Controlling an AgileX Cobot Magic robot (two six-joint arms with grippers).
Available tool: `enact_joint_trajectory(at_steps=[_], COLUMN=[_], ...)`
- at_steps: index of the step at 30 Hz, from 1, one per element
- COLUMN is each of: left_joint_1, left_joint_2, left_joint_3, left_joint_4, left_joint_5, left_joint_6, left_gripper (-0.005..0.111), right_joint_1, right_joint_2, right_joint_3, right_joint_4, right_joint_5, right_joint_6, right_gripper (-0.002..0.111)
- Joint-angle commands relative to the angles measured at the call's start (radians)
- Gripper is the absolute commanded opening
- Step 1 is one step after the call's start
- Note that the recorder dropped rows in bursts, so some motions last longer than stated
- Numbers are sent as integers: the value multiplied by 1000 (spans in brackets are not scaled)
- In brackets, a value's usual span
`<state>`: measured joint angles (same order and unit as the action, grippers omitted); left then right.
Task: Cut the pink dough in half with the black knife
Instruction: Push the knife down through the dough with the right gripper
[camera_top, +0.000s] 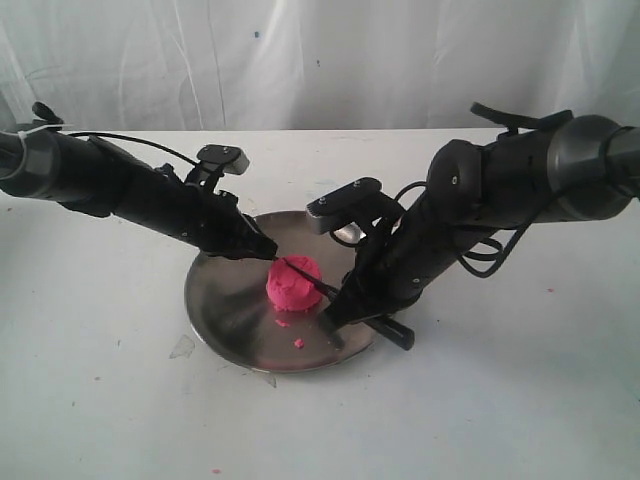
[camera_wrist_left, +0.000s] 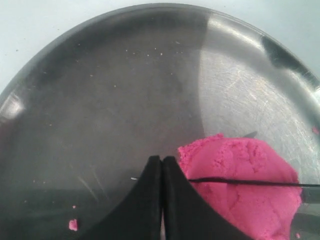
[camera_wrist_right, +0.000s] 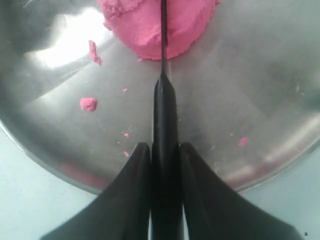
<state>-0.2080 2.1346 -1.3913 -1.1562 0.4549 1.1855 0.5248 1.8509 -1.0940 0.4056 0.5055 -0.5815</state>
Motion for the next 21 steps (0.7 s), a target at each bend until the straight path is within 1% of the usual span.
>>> enact_joint_trajectory(at_steps=[1,21], left_joint_1=[-3,-3], left_joint_2=[21,17], left_joint_3=[6,6], left_joint_4=[-9,-9], left_joint_5=[16,35], left_joint_6=[2,2], left_gripper=[0,0], right_joint_1=[3,3], right_joint_2=[-15,37], right_joint_3=[-5,-1], right_joint_4=[0,0], right_joint_5=[12,6], right_joint_6=[-27,-27], right_gripper=[0,0])
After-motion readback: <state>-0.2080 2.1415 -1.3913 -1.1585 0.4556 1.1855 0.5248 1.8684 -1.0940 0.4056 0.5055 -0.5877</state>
